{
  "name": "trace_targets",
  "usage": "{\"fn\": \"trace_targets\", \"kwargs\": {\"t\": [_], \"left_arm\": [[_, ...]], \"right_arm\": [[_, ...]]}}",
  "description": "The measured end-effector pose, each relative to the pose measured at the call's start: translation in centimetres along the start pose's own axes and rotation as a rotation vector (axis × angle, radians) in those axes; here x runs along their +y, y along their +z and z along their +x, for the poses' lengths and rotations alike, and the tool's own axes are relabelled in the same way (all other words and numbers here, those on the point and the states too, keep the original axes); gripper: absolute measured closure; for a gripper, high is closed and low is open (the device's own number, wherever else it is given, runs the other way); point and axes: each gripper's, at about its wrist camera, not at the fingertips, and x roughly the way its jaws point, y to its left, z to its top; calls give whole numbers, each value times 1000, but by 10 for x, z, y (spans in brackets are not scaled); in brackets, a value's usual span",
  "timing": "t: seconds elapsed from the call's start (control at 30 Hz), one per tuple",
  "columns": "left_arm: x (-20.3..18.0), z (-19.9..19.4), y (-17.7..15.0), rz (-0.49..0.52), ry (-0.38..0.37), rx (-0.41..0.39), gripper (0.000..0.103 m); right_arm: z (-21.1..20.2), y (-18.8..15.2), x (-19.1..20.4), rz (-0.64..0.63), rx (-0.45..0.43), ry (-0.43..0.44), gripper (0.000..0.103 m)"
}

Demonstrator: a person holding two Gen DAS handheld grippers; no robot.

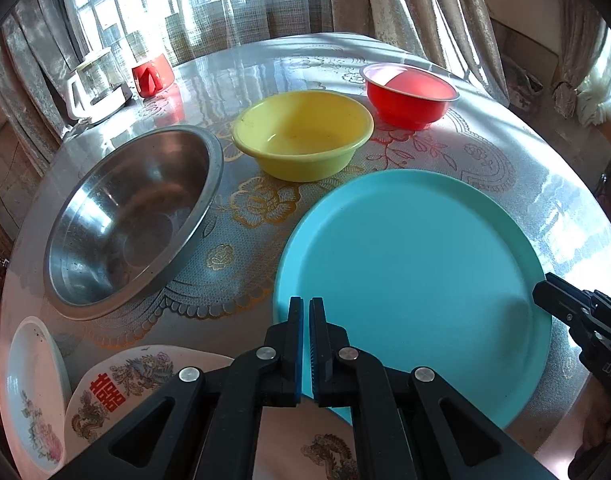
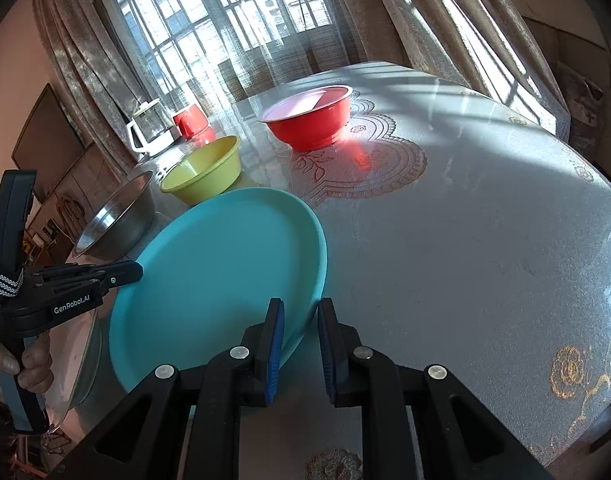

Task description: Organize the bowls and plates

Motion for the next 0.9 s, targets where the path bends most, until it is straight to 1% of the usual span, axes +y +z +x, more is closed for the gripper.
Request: {"fn": "trace_targets", "kwargs": {"t": [0.1,0.17,0.23,0.3,0.43,0.53,0.63,0.7,0.73,0.8,0.9], "left_arm": [[5,-8,-1,-32,-6,-35,100],[11,-15,-2,-71,-18,-54,100],[15,-23,-5,-103,-31,-79,100],[17,-30,-8,-116,-25,-96,100],[22,-43,-18,-136,-15,-119,100],[31,-56,-28,-170,-14,-140,100],[42,-70,-41,-215,-4,-165,100],[50,-79,-50,-246,9,-177,100],[55,-84,-56,-264,14,-183,100],[65,-93,-67,-298,32,-198,100],[85,-103,-86,-348,51,-214,100]], "right_arm": [[0,-1,2,-10,3,-2,86],[-1,-1,3,-9,13,17,86],[-1,-4,7,-33,12,9,86],[-1,-6,10,-40,18,24,86],[-1,-7,10,-33,18,19,86],[-2,-7,13,-46,24,12,85],[-3,-7,12,-33,33,18,83],[-3,-6,13,-24,38,23,76],[-3,-6,13,-21,40,21,75],[-5,-5,14,-21,39,-3,69],[-11,-4,12,-14,17,-20,66]]}}
